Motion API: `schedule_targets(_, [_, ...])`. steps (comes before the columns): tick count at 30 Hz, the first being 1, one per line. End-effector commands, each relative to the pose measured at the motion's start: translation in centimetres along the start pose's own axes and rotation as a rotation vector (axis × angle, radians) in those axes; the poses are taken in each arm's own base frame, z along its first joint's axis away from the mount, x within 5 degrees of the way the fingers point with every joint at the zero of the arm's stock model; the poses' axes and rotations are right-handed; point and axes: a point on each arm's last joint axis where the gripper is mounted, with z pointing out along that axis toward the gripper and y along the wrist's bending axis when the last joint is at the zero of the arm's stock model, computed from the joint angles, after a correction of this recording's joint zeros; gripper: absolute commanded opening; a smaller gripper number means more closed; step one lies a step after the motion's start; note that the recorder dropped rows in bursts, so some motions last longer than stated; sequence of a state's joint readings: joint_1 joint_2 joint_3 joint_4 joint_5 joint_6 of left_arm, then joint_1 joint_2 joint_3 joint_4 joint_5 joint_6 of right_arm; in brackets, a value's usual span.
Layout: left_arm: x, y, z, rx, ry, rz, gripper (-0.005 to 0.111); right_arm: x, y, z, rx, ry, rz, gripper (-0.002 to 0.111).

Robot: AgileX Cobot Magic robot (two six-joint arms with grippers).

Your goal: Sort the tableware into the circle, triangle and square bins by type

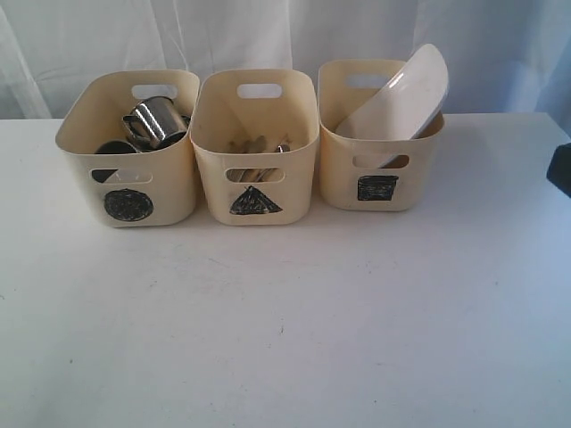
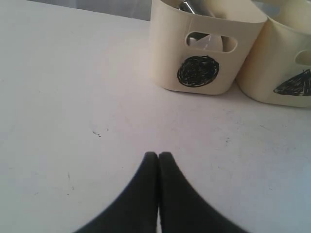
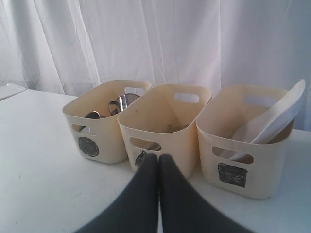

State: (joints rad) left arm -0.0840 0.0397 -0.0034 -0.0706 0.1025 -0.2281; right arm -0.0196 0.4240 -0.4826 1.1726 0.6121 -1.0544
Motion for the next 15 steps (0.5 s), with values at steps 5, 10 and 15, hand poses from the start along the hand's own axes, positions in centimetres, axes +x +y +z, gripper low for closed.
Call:
schedule_targets(5, [0.1, 0.0, 0.0, -0.001, -0.005, -0.002, 0.0, 1.9, -0.7, 0.2, 0.051, 0.011, 0.076, 0.0])
schedule_targets(10, [0.1, 0.0, 0.0, -0.001, -0.005, -0.002, 0.0, 4.5, -1.3, -0.6, 0.153, 0.002, 0.099, 0.0])
schedule_targets(15, [0.1, 0.0, 0.0, -0.001, -0.005, -0.002, 0.0, 5.9, -1.3, -1.8, 0.215, -0.061, 0.032, 0.0])
